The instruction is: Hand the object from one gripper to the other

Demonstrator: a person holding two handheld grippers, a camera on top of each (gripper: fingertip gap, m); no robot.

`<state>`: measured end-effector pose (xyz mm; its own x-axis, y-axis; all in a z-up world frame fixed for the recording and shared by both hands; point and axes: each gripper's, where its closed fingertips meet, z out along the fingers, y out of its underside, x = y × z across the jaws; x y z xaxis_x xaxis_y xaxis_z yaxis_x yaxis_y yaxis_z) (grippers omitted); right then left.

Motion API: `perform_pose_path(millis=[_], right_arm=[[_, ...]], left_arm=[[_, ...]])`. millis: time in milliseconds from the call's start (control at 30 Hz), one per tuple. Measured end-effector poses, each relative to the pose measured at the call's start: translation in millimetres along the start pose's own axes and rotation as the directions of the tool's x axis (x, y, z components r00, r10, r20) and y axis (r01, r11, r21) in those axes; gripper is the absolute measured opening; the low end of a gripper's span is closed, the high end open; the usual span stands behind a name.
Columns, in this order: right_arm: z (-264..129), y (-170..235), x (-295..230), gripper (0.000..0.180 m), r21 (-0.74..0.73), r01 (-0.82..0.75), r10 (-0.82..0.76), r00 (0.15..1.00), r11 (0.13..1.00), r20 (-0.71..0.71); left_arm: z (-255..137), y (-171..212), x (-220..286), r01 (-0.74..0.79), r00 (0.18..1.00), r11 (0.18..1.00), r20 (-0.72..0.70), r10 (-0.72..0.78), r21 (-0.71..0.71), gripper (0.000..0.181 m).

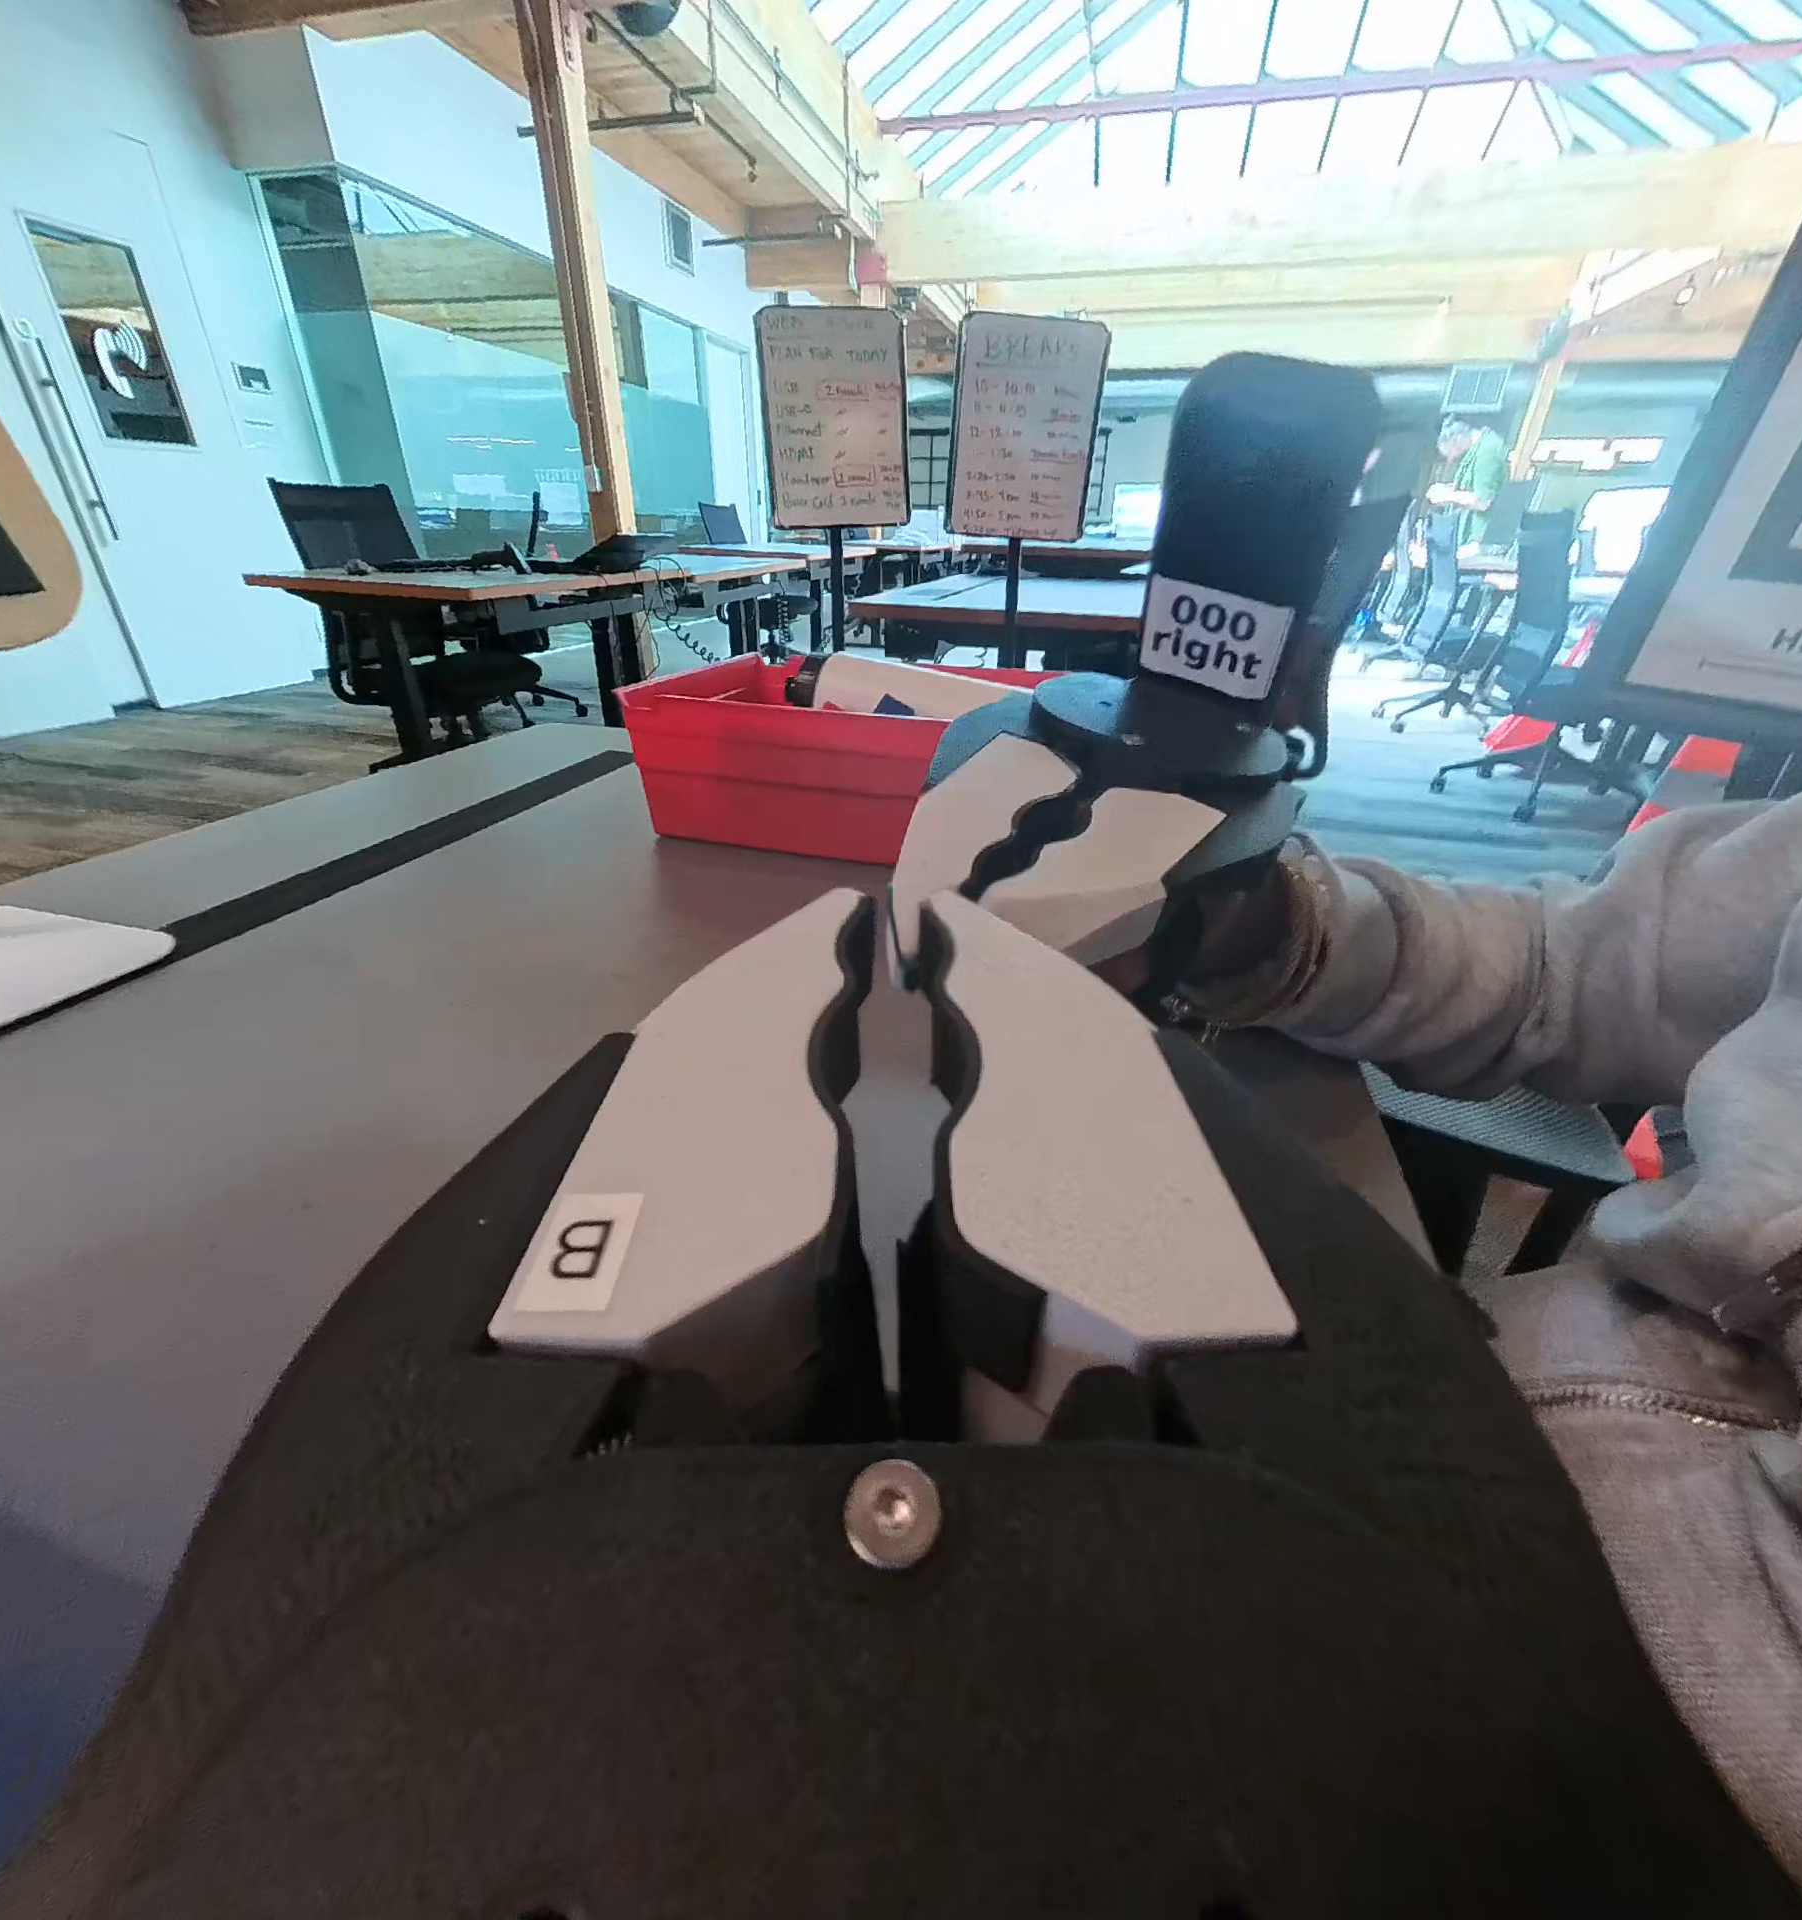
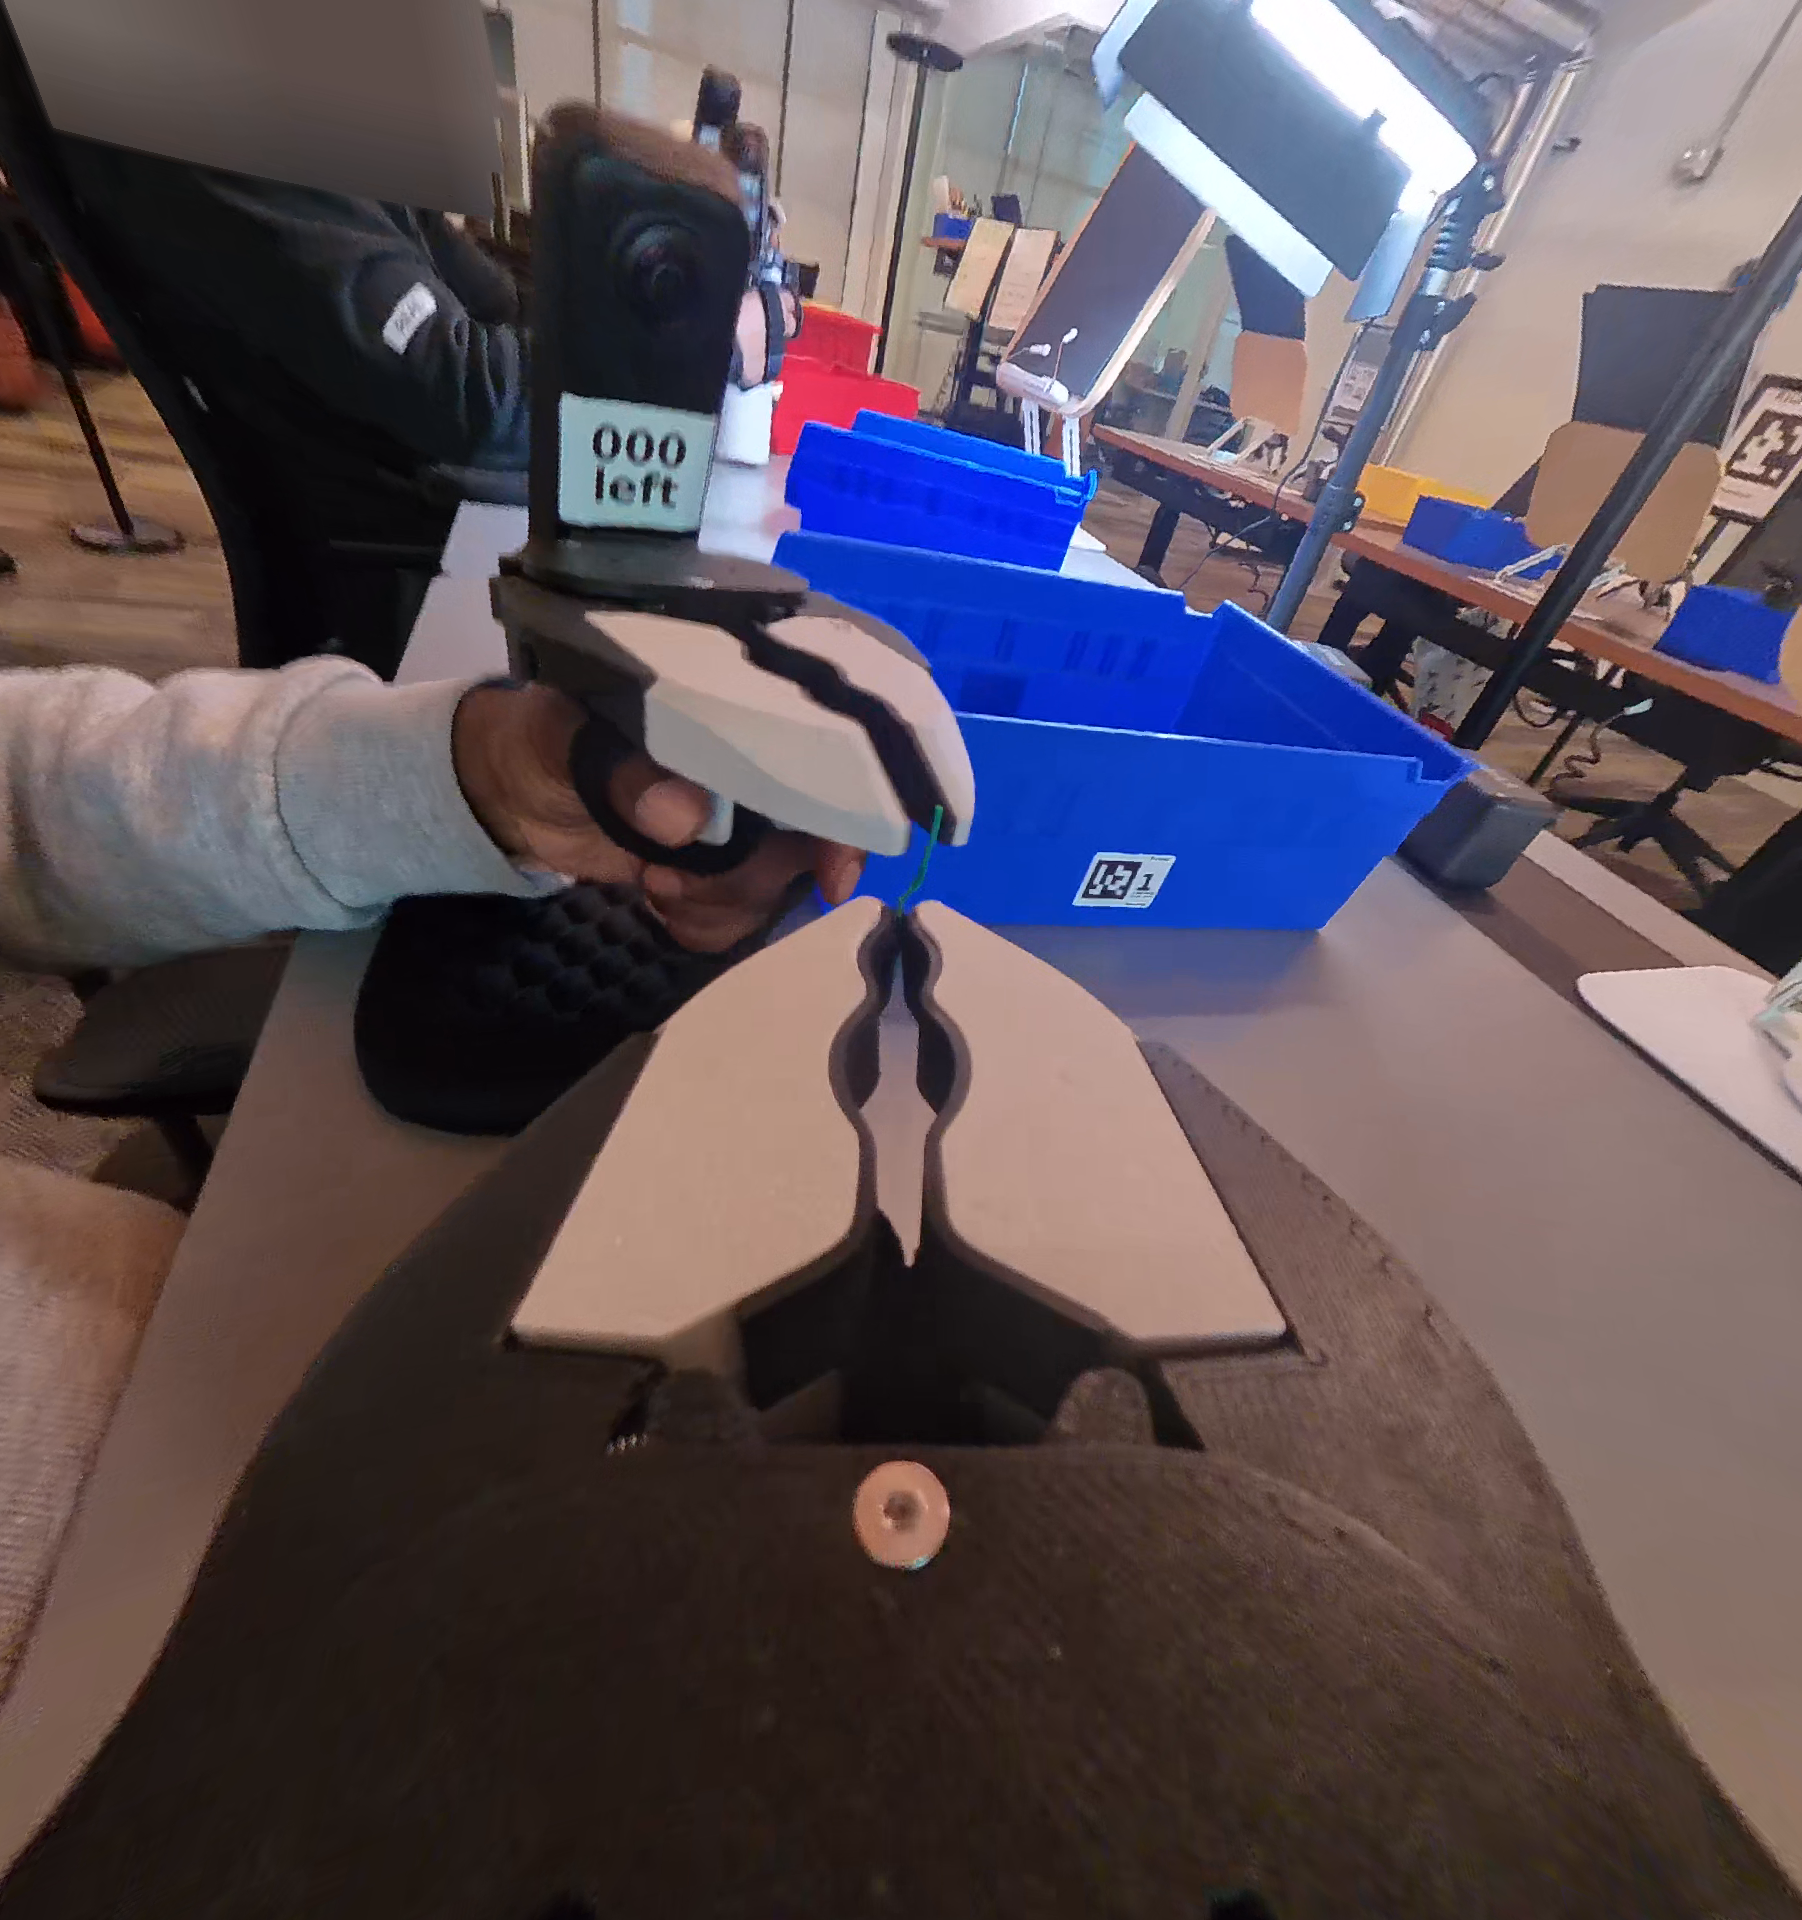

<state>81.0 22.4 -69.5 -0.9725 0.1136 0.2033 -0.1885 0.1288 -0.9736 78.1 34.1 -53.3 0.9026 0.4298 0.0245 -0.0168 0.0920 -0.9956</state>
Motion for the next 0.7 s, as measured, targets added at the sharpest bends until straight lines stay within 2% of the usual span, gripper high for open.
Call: perform_pose_path(millis=[100,233,433,633,700], right_arm=[[-3,-9,6,0.001,0.081,-0.106,0.106,0.994,0.991,0.003],[-5,-21,6,0.001,0.201,-0.200,0.192,0.980,0.959,0.056],[-1,-25,-3,0.001,0.259,-0.244,0.220,0.968,0.935,0.118],[-4,-31,-5,0.002,0.282,-0.271,0.236,0.960,0.920,0.151],[-6,-32,-2,0.007,0.289,-0.287,0.252,0.956,0.913,0.151]], left_arm=[[3,4,3,0.096,0.994,0.995,-0.044,-0.096,-0.015,0.019],[8,11,13,0.186,0.974,0.981,-0.121,-0.190,-0.046,0.020],[7,7,22,0.200,0.962,0.979,-0.186,-0.202,-0.027,0.004],[5,6,18,0.190,0.966,0.982,-0.172,-0.190,-0.016,0.000],[3,2,13,0.182,0.974,0.983,-0.140,-0.180,0.008,0.000]])
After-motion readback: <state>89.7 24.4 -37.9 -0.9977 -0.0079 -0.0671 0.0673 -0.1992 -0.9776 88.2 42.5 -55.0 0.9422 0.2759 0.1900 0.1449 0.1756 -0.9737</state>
